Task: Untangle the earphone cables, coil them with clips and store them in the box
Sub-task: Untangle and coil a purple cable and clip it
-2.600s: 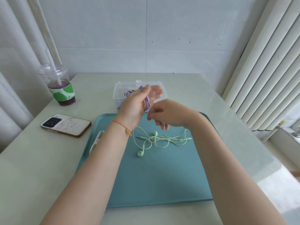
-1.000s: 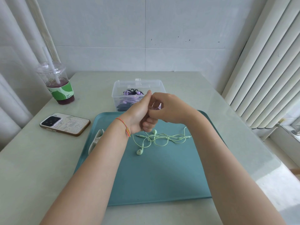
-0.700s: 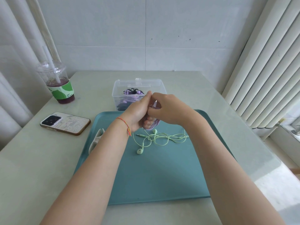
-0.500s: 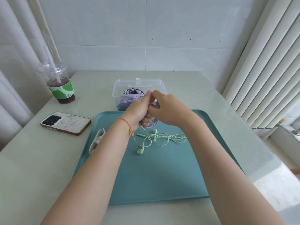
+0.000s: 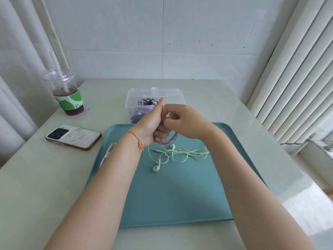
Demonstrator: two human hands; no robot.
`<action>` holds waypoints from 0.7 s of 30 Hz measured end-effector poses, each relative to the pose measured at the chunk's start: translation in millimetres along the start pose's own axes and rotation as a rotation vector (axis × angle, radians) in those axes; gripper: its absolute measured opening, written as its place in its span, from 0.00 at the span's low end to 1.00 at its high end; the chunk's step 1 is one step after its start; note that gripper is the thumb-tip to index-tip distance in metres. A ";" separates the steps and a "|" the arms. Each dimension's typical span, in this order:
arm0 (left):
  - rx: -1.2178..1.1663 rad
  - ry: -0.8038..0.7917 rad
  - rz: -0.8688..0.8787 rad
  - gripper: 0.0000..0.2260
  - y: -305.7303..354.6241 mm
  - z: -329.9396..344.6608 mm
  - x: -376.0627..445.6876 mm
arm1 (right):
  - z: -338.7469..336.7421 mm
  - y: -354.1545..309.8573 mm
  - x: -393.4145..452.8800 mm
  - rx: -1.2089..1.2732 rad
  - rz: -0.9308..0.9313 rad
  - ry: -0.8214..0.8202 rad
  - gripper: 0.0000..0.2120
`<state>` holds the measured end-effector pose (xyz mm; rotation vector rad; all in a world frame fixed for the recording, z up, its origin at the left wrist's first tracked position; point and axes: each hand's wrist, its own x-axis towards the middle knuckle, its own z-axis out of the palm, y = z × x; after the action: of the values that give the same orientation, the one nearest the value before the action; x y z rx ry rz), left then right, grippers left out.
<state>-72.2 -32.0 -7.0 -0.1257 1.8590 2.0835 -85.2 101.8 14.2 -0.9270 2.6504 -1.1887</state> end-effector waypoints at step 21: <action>0.127 0.163 0.074 0.30 -10.8 -0.1 15.9 | 0.3 5.3 2.0 -0.027 0.046 0.015 0.04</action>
<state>-83.8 -28.0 -21.9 -0.2029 2.1163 2.0507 -89.3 103.2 10.6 -0.8599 2.6909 -1.1576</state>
